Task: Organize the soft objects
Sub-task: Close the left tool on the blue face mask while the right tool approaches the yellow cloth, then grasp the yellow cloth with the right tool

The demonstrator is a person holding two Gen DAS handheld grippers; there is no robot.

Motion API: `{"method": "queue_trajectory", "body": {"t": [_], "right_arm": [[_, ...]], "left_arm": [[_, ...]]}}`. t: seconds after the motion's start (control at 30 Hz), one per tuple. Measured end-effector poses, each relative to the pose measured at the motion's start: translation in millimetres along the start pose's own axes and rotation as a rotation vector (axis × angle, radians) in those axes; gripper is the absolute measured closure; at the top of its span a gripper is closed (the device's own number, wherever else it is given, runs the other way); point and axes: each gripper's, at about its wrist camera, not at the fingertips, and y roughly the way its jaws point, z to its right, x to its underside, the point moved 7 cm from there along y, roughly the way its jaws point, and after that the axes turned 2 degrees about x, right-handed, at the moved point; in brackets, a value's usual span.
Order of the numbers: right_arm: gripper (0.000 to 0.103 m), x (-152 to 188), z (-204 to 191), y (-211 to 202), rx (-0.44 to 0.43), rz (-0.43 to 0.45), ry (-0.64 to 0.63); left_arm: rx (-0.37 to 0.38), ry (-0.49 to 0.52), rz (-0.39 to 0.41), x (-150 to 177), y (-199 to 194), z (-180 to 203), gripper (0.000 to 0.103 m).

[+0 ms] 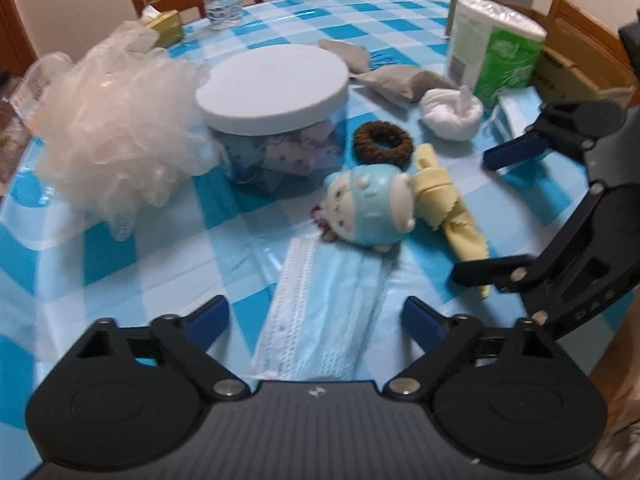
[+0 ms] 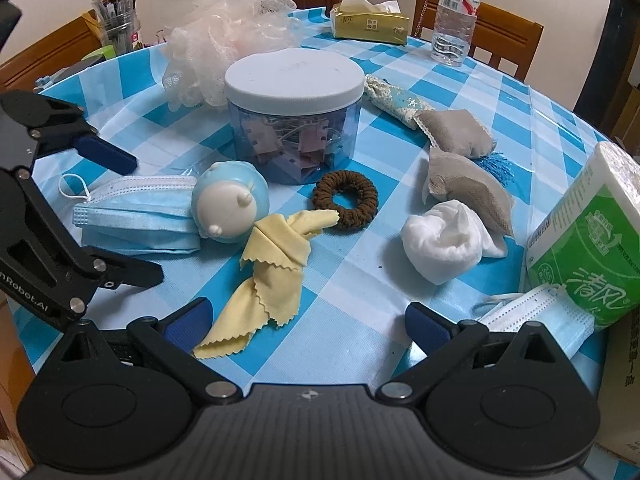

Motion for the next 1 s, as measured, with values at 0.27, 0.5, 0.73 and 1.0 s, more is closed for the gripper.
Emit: {"method": "queue_trajectory", "body": {"t": [0.27, 0.5, 0.73, 1.0], "right_arm": [[0.0, -0.7, -2.0, -0.5, 0.001, -0.006, 0.002], [0.006, -8.7, -20.2, 2.9, -0.036, 0.001, -0.043], [0.043, -23.0, -23.3, 2.9, -0.034, 0.015, -0.047], [0.075, -25.6, -13.6, 0.6, 0.014, -0.014, -0.017]], "left_arm": [[0.005, -0.039, 0.021, -0.2, -8.3, -5.5, 0.057], [-0.036, -0.133, 0.034, 8.5, -12.9, -14.7, 0.057], [-0.038, -0.155, 0.046, 8.0, -13.6, -14.9, 0.057], [-0.044, -0.177, 0.05, 8.2, -15.0, -16.9, 0.07]]}}
